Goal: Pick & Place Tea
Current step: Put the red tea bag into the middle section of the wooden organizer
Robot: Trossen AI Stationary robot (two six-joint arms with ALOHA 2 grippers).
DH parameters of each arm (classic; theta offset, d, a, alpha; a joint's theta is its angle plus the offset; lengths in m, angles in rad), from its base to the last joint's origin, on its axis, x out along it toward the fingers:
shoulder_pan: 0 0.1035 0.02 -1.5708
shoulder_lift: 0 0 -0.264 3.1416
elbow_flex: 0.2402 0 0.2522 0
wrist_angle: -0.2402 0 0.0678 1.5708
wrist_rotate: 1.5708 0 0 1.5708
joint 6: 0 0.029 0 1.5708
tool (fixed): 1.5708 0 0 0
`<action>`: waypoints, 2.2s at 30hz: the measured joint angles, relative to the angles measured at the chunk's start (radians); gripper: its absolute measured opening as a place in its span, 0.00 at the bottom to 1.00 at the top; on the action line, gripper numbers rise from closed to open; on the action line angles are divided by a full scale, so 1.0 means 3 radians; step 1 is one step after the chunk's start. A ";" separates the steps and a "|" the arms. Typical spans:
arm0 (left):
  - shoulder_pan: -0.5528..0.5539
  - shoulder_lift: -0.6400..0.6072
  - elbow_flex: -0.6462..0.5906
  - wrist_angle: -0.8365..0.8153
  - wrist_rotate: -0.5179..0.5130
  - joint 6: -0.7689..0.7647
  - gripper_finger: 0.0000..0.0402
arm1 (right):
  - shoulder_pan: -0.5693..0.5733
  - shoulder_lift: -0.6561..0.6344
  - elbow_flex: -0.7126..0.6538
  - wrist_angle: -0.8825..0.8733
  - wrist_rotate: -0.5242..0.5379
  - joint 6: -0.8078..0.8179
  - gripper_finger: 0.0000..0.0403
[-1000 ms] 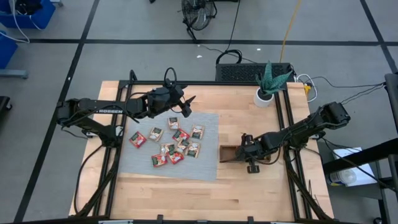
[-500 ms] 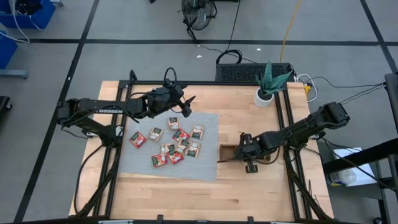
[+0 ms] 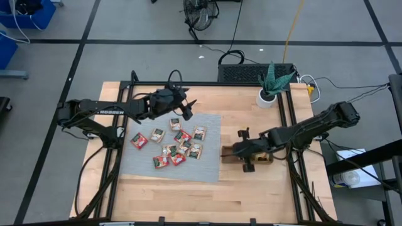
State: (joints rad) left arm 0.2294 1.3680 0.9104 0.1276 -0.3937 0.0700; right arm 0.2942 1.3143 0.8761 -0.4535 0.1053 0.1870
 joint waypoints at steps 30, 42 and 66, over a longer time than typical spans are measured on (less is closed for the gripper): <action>-0.0870 -0.0038 -0.0002 -0.4524 0.0490 -0.3922 0.74 | -0.1290 -0.1788 -0.1721 0.2354 0.0690 -0.1490 0.01; -0.1206 -0.0037 -0.0354 -0.4499 0.0931 -0.4498 0.74 | -0.1289 -0.2452 -0.2270 0.2833 0.0689 -0.1711 0.06; -0.1203 -0.0036 -0.1036 -0.3603 0.1207 -0.4433 0.74 | -0.1288 -0.2468 -0.2270 0.2733 0.0678 -0.1622 0.06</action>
State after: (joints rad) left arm -0.1314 1.3572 0.5997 -0.9533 -0.0316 -1.2598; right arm -0.0921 0.5739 0.1951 0.3664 0.3088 -0.2996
